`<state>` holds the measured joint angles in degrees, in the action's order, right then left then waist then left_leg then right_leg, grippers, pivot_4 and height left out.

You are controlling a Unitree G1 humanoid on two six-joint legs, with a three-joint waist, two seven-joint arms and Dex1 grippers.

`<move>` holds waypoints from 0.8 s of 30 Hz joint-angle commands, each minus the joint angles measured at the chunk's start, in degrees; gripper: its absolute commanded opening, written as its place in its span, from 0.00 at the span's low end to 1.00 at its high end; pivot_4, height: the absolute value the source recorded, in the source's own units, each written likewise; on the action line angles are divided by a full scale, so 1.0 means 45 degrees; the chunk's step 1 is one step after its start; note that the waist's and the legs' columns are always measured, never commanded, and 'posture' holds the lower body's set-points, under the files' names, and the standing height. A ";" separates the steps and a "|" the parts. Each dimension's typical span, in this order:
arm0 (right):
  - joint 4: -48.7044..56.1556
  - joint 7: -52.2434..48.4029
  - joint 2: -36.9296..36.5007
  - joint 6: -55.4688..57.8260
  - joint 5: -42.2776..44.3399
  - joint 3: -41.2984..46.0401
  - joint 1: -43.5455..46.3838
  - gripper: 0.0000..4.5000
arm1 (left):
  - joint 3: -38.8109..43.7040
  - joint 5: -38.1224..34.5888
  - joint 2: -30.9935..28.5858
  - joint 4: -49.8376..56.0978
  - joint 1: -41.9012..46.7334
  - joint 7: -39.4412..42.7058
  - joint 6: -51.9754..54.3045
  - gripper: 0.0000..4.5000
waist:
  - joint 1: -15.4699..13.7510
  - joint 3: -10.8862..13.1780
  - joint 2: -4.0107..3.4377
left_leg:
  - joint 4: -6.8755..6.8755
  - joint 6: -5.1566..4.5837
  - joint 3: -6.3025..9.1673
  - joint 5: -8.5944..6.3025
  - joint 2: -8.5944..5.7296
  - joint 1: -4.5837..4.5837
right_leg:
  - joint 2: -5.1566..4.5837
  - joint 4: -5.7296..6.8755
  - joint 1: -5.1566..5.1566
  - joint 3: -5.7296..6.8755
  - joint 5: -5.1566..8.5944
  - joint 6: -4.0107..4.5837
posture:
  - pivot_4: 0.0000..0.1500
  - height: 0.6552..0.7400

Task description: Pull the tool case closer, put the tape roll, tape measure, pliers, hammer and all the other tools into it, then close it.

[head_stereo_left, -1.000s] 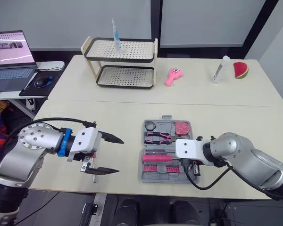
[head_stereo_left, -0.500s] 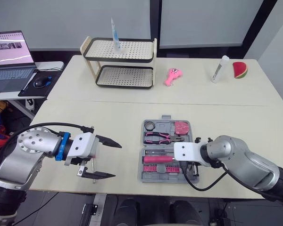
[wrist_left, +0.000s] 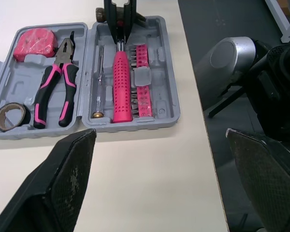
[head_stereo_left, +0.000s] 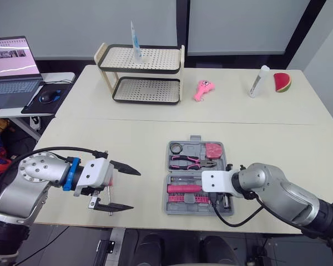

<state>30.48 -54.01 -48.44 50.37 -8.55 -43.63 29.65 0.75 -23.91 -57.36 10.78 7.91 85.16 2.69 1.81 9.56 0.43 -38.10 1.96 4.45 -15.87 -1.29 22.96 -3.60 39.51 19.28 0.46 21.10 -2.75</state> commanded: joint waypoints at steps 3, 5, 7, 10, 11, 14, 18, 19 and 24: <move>-0.0062 0.0075 0.0056 -0.0620 -0.0335 0.0221 -0.0451 0.05 | 0.0278 0.0052 -0.0115 -0.0056 0.0110 0.0037 -0.0333 1.00 | -0.0004 0.0000 0.0000 | 0.0000 0.0000 0.0002 0.0000 -0.0001 0.0000 | 0.0000 0.0002 0.0000 0.0001 0.0000 0.0000 | 1.00 1.00; -0.0190 0.0161 0.0136 -0.0787 -0.0473 0.0236 -0.0553 0.05 | 0.0260 0.0062 -0.0102 -0.0062 0.0106 0.0021 -0.0363 1.00 | 0.0001 -0.0002 0.0003 | 0.0000 0.0000 -0.0002 0.0000 0.0000 -0.0001 | -0.0001 0.0000 -0.0001 -0.0003 0.0000 0.0000 | 1.00 1.00; -0.0193 0.0104 0.0166 -0.0846 -0.0571 0.0256 -0.0596 0.05 | 0.0262 0.0064 -0.0105 -0.0054 0.0085 0.0019 -0.0380 1.00 | 0.0002 -0.0005 0.0007 | 0.0000 -0.0001 0.0000 -0.0001 0.0001 -0.0007 | 0.0000 0.0003 -0.0003 -0.0001 0.0000 0.0000 | 1.00 1.00; -0.0309 0.0163 0.0144 -0.1147 -0.0932 0.0225 -0.0548 0.05 | 0.0230 0.0083 -0.0089 -0.0037 0.0071 0.0015 -0.0401 1.00 | 0.0003 -0.0005 0.0008 | 0.0000 -0.0002 0.0000 -0.0001 0.0002 -0.0010 | 0.0002 0.0006 -0.0003 -0.0002 0.0000 0.0000 | 1.00 1.00; -0.0327 0.0173 0.0183 -0.1169 -0.0955 0.0271 -0.0559 0.05 | 0.0221 0.0088 -0.0083 -0.0036 0.0074 0.0013 -0.0403 1.00 | 0.0004 -0.0005 0.0008 | 0.0000 -0.0002 -0.0001 -0.0001 0.0002 -0.0010 | 0.0002 0.0006 -0.0003 -0.0002 0.0000 0.0000 | 1.00 1.00; -0.0360 0.0147 0.0249 -0.1304 -0.1071 0.0352 -0.0572 0.05 | 0.0205 0.0100 -0.0071 -0.0035 0.0091 0.0010 -0.0403 1.00 | 0.0005 -0.0005 0.0008 | 0.0000 -0.0002 0.0001 -0.0001 0.0003 -0.0011 | 0.0004 0.0007 -0.0003 -0.0001 0.0000 0.0000 | 1.00 1.00; -0.0484 0.0045 0.0371 -0.1499 -0.1168 0.0453 -0.0518 0.05 | 0.0163 0.0128 -0.0048 -0.0061 0.0169 0.0001 -0.0391 1.00 | 0.0013 -0.0005 0.0008 | 0.0000 0.0000 0.0001 0.0000 0.0004 -0.0011 | 0.0006 0.0008 -0.0003 -0.0002 0.0000 0.0000 | 1.00 1.00; -0.0506 0.0006 0.0392 -0.1508 -0.1165 0.0475 -0.0503 0.05 | 0.0156 0.0124 -0.0043 -0.0049 0.0183 -0.0007 -0.0375 1.00 | 0.0015 -0.0005 0.0008 | 0.0000 -0.0001 0.0002 0.0000 0.0005 -0.0011 | 0.0007 0.0008 -0.0002 -0.0001 0.0000 0.0000 | 1.00 1.00; -0.0500 -0.0288 0.0432 -0.1486 -0.1110 0.0670 -0.0527 0.05 | 0.0125 0.0137 -0.0020 -0.0048 0.0258 -0.0049 -0.0331 1.00 | 0.0010 -0.0005 0.0008 | 0.0000 0.0000 0.0004 0.0000 0.0007 -0.0011 | 0.0012 0.0009 -0.0002 -0.0003 0.0000 0.0000 | 1.00 1.00</move>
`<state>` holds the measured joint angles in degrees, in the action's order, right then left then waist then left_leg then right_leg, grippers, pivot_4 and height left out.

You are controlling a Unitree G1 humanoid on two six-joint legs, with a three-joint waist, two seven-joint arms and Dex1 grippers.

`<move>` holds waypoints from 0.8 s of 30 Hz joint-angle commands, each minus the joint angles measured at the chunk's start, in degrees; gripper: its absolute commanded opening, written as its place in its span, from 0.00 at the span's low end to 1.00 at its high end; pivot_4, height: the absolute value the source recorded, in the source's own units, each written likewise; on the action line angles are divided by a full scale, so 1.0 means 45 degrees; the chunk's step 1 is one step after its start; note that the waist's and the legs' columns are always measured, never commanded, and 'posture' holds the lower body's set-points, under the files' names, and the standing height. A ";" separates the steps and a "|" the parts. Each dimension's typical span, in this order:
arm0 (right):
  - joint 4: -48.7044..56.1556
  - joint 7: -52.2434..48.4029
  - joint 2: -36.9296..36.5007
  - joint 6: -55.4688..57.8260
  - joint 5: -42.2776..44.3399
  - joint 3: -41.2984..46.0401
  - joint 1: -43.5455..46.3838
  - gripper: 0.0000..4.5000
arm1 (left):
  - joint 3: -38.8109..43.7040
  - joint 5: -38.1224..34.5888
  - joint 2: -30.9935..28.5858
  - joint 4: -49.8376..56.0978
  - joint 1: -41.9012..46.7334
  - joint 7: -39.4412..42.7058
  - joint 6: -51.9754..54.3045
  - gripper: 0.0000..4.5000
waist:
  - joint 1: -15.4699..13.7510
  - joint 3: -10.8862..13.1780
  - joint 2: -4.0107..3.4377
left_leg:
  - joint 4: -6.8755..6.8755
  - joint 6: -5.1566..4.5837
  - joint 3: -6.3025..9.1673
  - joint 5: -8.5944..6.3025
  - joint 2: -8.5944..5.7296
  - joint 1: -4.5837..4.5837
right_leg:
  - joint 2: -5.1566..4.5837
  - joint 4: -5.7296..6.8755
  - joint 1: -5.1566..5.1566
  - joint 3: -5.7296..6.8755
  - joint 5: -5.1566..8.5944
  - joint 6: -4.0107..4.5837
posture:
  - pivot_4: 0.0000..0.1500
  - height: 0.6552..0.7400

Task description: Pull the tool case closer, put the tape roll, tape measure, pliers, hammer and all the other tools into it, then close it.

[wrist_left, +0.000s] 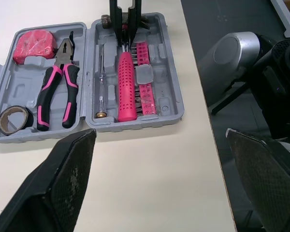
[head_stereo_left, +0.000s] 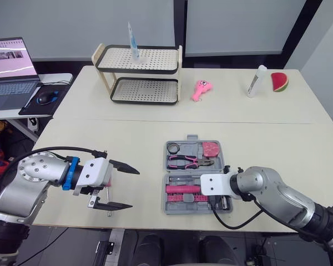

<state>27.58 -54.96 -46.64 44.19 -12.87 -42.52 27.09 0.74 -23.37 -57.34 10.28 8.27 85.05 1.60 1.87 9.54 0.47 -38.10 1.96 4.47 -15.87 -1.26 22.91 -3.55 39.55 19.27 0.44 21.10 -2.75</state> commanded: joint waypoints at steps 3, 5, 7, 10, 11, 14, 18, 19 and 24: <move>0.0080 -0.0147 0.0095 -0.0230 -0.0197 0.0519 0.0148 0.05 | 0.0097 0.0035 0.0003 0.0063 0.0221 -0.0068 -0.0076 1.00 | -0.0003 0.0000 0.0000 | 0.0000 0.0000 0.0000 0.0000 -0.0001 0.0001 | -0.0001 0.0000 0.0000 0.0000 0.0000 0.0000 | 1.00 1.00; -0.0051 -0.0150 0.0163 -0.0325 -0.0240 0.0546 0.0184 0.05 | 0.0092 0.0030 0.0008 0.0106 0.0211 -0.0105 -0.0066 1.00 | -0.0003 0.0000 0.0000 | 0.0000 0.0000 -0.0001 0.0000 -0.0001 0.0000 | 0.0000 0.0001 0.0001 0.0000 0.0000 0.0000 | 1.00 1.00; -0.0188 -0.0186 0.0175 -0.0448 -0.0308 0.0545 0.0169 0.05 | 0.0083 0.0034 0.0011 0.0124 0.0222 -0.0139 -0.0058 1.00 | -0.0003 0.0000 0.0000 | 0.0000 0.0001 -0.0001 0.0001 -0.0001 0.0000 | 0.0000 0.0001 0.0001 0.0000 0.0000 0.0000 | 1.00 1.00; -0.0229 -0.0310 0.0197 -0.0442 -0.0296 0.0617 0.0147 0.05 | 0.0092 0.0032 0.0003 0.0150 0.0236 -0.0161 -0.0026 1.00 | -0.0002 0.0000 0.0000 | 0.0000 0.0000 -0.0001 0.0000 0.0000 -0.0001 | 0.0000 0.0001 0.0001 0.0000 0.0000 0.0000 | 1.00 1.00; -0.0172 -0.0349 0.0210 -0.0389 -0.0292 0.0651 0.0159 0.05 | 0.0118 0.0021 -0.0012 0.0178 0.0214 -0.0162 -0.0017 1.00 | -0.0003 0.0000 0.0000 | 0.0000 0.0000 0.0000 0.0000 0.0000 -0.0001 | 0.0000 0.0001 0.0001 0.0000 0.0000 0.0000 | 1.00 1.00; -0.0256 -0.0328 0.0318 -0.0473 -0.0345 0.0686 0.0237 0.05 | 0.0096 0.0058 0.0015 0.0167 0.0264 -0.0192 -0.0016 1.00 | -0.0002 0.0000 0.0000 | 0.0000 0.0000 0.0000 0.0000 -0.0001 -0.0001 | 0.0000 0.0001 0.0001 0.0000 0.0000 0.0000 | 1.00 1.00; -0.0433 -0.0343 0.0321 -0.0812 -0.0518 0.0653 0.0224 0.21 | 0.0047 0.0097 0.0063 0.0171 0.0326 -0.0222 0.0003 1.00 | 0.0001 0.0000 -0.0001 | 0.0000 0.0000 0.0000 0.0000 0.0000 -0.0001 | 0.0001 0.0002 0.0001 0.0000 0.0000 0.0000 | 1.00 1.00; -0.0396 -0.0347 0.0332 -0.0818 -0.0532 0.0716 0.0213 0.24 | 0.0053 0.0102 0.0065 0.0179 0.0322 -0.0221 0.0002 1.00 | -0.0003 0.0000 -0.0001 | 0.0000 0.0000 -0.0001 0.0000 0.0000 -0.0001 | 0.0001 0.0002 0.0001 0.0000 0.0000 0.0000 | 1.00 1.00; -0.0226 -0.0420 0.0336 -0.0946 -0.0629 0.1190 0.0254 0.40 | 0.0003 0.0137 0.0134 0.0208 0.0341 -0.0248 -0.0008 1.00 | -0.0005 0.0000 -0.0001 | 0.0000 0.0002 0.0000 0.0001 -0.0002 0.0002 | -0.0001 0.0001 0.0002 0.0000 0.0000 0.0000 | 1.00 1.00</move>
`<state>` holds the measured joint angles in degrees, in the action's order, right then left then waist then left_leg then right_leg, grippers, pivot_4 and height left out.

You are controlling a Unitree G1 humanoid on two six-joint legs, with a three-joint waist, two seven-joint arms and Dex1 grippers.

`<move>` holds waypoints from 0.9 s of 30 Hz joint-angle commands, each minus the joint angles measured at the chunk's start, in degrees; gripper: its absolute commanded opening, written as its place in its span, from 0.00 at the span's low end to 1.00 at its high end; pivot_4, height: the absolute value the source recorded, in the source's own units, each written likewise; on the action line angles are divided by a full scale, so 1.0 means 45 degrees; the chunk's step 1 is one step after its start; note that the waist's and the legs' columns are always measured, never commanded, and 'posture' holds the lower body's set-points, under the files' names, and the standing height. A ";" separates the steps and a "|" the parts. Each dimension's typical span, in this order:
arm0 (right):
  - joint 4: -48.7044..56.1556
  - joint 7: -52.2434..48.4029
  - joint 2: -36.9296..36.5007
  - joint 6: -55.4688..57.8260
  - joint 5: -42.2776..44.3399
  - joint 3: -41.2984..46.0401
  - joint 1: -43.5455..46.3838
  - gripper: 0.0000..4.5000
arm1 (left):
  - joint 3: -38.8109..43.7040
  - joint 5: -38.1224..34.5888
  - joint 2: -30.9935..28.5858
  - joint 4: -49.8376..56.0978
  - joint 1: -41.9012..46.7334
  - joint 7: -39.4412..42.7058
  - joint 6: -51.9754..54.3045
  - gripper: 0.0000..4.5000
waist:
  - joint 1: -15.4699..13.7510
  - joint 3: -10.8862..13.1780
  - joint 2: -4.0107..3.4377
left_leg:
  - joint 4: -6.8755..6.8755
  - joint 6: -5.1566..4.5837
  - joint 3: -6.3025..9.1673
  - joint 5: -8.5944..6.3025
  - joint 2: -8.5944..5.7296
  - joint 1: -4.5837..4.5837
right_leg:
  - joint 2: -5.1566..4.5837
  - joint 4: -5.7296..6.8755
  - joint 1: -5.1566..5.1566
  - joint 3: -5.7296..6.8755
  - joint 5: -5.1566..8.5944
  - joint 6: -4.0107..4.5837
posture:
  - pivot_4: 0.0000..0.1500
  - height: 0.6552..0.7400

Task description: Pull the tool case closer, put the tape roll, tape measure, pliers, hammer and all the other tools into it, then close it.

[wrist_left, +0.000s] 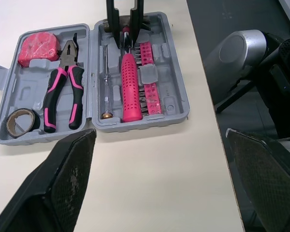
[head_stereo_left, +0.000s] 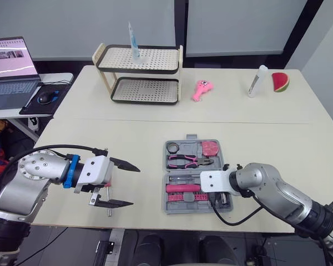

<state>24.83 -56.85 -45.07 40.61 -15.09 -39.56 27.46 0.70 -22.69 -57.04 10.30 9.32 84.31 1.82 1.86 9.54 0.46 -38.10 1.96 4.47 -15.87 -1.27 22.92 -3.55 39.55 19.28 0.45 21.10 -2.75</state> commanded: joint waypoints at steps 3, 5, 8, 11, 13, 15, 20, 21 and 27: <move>0.0926 -0.0348 0.0056 0.0067 0.0311 0.1165 0.0361 0.40 | -0.0064 0.0003 0.0156 0.0247 0.0154 -0.0131 -0.0040 1.00 | -0.0003 0.0000 0.0000 | -0.0001 0.0000 0.0000 0.0000 0.0000 -0.0001 | 0.0000 0.0000 -0.0001 -0.0001 0.0000 0.0000 | 1.00 1.00; 0.1311 -0.0694 0.0112 0.0340 0.0915 0.1699 0.0400 0.40 | -0.0112 0.0044 0.0209 0.0197 0.0211 -0.0136 -0.0060 1.00 | -0.0004 0.0000 0.0000 | 0.0000 0.0000 0.0000 0.0000 0.0000 0.0000 | 0.0000 0.0000 0.0000 -0.0001 0.0000 0.0000 | 1.00 1.00; 0.1674 -0.1066 0.0657 0.0454 0.2527 0.2865 0.0118 0.40 | -0.0182 0.0100 0.0310 0.0106 0.0331 -0.0137 -0.0116 1.00 | -0.0004 0.0000 0.0000 | 0.0000 0.0000 0.0004 0.0000 0.0001 0.0001 | 0.0000 -0.0001 -0.0002 0.0002 0.0000 0.0000 | 1.00 1.00; 0.1165 -0.1286 0.1113 -0.1703 0.3849 0.3745 -0.0695 0.40 | -0.0238 0.0132 0.0413 0.0052 0.0448 -0.0136 -0.0151 1.00 | -0.0015 -0.0001 0.0002 | 0.0000 0.0000 0.0006 0.0000 0.0000 -0.0001 | -0.0002 -0.0002 -0.0009 0.0005 0.0000 0.0000 | 1.00 1.00; 0.0362 -0.1374 0.1148 -0.3374 0.4099 0.4036 -0.1169 0.30 | -0.0275 0.0173 0.0481 0.0030 0.0513 -0.0138 -0.0158 1.00 | -0.0032 -0.0004 0.0012 | -0.0001 -0.0001 0.0010 -0.0001 -0.0001 -0.0001 | -0.0004 -0.0007 -0.0018 0.0013 0.0000 0.0000 | 1.00 1.00; -0.0598 -0.1361 0.1315 -0.4636 0.4263 0.4214 -0.1460 0.23 | -0.0296 0.0191 0.0532 0.0056 0.0536 -0.0171 -0.0139 1.00 | -0.0026 -0.0003 0.0013 | -0.0004 0.0000 -0.0004 0.0000 -0.0007 -0.0001 | -0.0011 -0.0009 -0.0019 0.0006 0.0000 0.0000 | 1.00 1.00; -0.2627 -0.1205 0.1596 -0.6537 0.4119 0.4062 -0.1870 0.06 | -0.0217 0.0161 0.0498 0.0237 0.0370 -0.0263 -0.0088 1.00 | -0.0003 -0.0002 0.0014 | -0.0005 0.0001 -0.0001 0.0001 0.0001 -0.0011 | -0.0003 0.0001 -0.0016 0.0010 0.0000 0.0000 | 1.00 1.00; -0.2870 -0.1170 0.1626 -0.6758 0.4022 0.3997 -0.1952 0.03 | -0.0189 0.0147 0.0474 0.0245 0.0335 -0.0269 -0.0087 1.00 | -0.0003 -0.0002 0.0014 | -0.0004 0.0001 -0.0001 0.0001 0.0001 -0.0011 | -0.0002 0.0001 -0.0016 0.0010 0.0000 0.0000 | 1.00 1.00; -0.3302 -0.0936 0.1647 -0.7149 0.3116 0.3526 -0.2011 0.00 | -0.0121 0.0147 0.0398 0.0229 0.0265 -0.0271 -0.0093 1.00 | -0.0005 -0.0002 0.0014 | -0.0005 0.0003 -0.0005 0.0002 0.0001 -0.0011 | -0.0002 0.0002 -0.0014 0.0005 0.0000 0.0000 | 1.00 1.00</move>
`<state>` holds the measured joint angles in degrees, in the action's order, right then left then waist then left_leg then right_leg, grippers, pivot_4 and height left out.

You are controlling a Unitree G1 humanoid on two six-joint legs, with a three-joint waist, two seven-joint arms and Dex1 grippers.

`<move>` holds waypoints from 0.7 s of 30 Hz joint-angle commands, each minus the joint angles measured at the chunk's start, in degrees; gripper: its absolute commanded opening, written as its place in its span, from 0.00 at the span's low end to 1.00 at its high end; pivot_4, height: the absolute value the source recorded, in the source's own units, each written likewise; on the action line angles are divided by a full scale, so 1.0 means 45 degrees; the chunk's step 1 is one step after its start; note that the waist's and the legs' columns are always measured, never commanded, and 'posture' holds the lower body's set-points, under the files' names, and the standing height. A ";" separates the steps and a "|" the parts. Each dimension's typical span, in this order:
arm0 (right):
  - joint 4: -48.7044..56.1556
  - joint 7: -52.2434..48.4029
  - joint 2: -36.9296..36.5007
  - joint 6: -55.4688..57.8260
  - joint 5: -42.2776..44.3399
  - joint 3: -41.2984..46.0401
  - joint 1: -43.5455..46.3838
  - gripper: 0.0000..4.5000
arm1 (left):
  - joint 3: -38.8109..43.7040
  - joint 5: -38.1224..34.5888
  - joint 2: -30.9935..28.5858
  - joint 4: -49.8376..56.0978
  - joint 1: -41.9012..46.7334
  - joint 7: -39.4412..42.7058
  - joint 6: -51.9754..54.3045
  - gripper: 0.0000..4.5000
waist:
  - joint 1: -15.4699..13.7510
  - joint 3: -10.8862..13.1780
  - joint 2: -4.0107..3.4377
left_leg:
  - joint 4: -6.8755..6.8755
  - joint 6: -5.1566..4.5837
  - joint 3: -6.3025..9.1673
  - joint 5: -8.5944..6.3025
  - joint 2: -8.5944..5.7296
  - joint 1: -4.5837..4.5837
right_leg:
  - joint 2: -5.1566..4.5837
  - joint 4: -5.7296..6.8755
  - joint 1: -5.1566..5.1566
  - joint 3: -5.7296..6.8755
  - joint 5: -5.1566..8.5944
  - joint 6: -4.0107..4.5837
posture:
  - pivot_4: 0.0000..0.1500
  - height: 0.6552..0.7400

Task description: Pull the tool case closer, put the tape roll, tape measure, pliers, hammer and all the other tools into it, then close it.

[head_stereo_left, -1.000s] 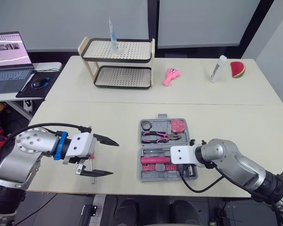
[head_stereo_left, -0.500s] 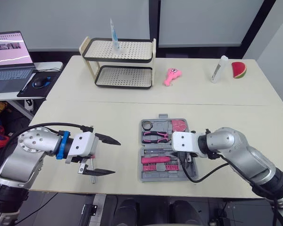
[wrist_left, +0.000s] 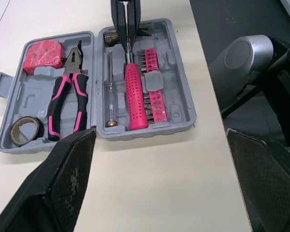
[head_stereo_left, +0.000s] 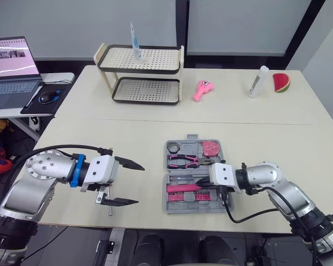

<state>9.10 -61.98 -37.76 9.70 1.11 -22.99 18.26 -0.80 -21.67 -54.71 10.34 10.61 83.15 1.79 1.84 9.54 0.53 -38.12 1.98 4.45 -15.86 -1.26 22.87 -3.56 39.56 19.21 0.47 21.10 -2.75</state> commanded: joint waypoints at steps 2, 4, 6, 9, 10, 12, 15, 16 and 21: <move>0.0179 0.0292 -0.0007 -0.0054 -0.0909 -0.0352 0.0150 0.00 | 0.0189 -0.0063 -0.0113 0.0165 0.0020 0.0005 -0.0102 1.00 | -0.0008 0.0000 0.0000 | 0.0000 0.0000 0.0002 0.0000 -0.0001 0.0001 | 0.0001 0.0000 0.0000 0.0001 0.0000 0.0000 | 1.00 1.00; 0.0227 0.0374 0.0019 0.0183 -0.1195 -0.0457 0.0195 0.00 | 0.0153 -0.0039 -0.0099 0.0105 0.0079 0.0020 -0.0115 1.00 | -0.0008 0.0000 0.0000 | 0.0000 0.0000 0.0001 -0.0001 -0.0002 0.0001 | 0.0001 -0.0002 0.0000 0.0000 0.0000 0.0000 | 1.00 1.00; 0.0225 0.0433 0.0094 0.0348 -0.1346 -0.0471 0.0200 0.00 | 0.0103 -0.0003 -0.0073 0.0035 0.0154 0.0036 -0.0136 1.00 | -0.0009 0.0000 0.0000 | 0.0000 0.0000 0.0002 0.0000 -0.0001 0.0001 | 0.0000 -0.0002 0.0000 0.0001 0.0000 0.0000 | 1.00 1.00; 0.0127 0.0562 0.0103 0.0453 -0.1678 -0.0573 0.0104 0.00 | 0.0033 0.0074 -0.0014 -0.0074 0.0243 0.0038 -0.0199 1.00 | -0.0009 0.0000 0.0000 | 0.0001 0.0000 0.0002 -0.0001 -0.0001 0.0001 | 0.0001 -0.0002 0.0000 0.0000 0.0000 0.0000 | 1.00 1.00; 0.0119 0.0601 0.0095 0.0469 -0.1768 -0.0610 0.0063 0.00 | 0.0019 0.0095 0.0001 -0.0098 0.0258 0.0036 -0.0218 1.00 | -0.0009 0.0000 0.0000 | 0.0000 0.0000 0.0002 -0.0001 -0.0001 0.0001 | 0.0001 -0.0001 0.0000 0.0000 0.0000 0.0000 | 1.00 1.00; 0.0152 0.0654 0.0147 0.0548 -0.1846 -0.0672 0.0017 0.00 | -0.0002 0.0125 0.0026 -0.0138 0.0270 0.0038 -0.0258 1.00 | -0.0009 0.0000 0.0000 | 0.0000 0.0000 0.0001 0.0000 -0.0001 0.0001 | 0.0001 -0.0002 0.0001 0.0000 0.0000 0.0000 | 1.00 1.00; 0.0227 0.0666 0.0282 0.0720 -0.1996 -0.0822 0.0016 0.00 | -0.0003 0.0124 0.0030 -0.0165 0.0232 0.0045 -0.0318 1.00 | -0.0004 0.0000 0.0000 | 0.0001 0.0000 0.0001 0.0000 0.0000 0.0001 | 0.0001 -0.0002 0.0001 0.0001 0.0000 0.0000 | 1.00 1.00; 0.0246 0.0658 0.0296 0.0734 -0.2077 -0.0872 0.0008 0.00 | 0.0002 0.0118 0.0025 -0.0148 0.0200 0.0038 -0.0329 1.00 | -0.0003 0.0000 0.0000 | 0.0001 0.0000 0.0001 0.0000 0.0000 0.0000 | 0.0001 -0.0001 0.0000 0.0000 0.0000 0.0000 | 1.00 1.00; 0.0290 0.0499 0.0312 0.0825 -0.2545 -0.1239 0.0074 0.00 | 0.0050 0.0123 -0.0011 -0.0092 0.0033 0.0002 -0.0365 1.00 | -0.0002 -0.0001 0.0000 | 0.0001 0.0000 0.0002 0.0000 0.0001 -0.0002 | 0.0003 0.0000 0.0000 0.0000 0.0000 0.0000 | 1.00 1.00</move>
<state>9.17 -59.14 -36.45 13.14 -9.63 -27.21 18.62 -0.82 -21.06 -54.69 9.12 11.06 83.20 0.79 1.83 9.53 0.53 -38.12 1.98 4.45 -15.86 -1.26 22.86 -3.55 39.56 19.21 0.46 21.10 -2.75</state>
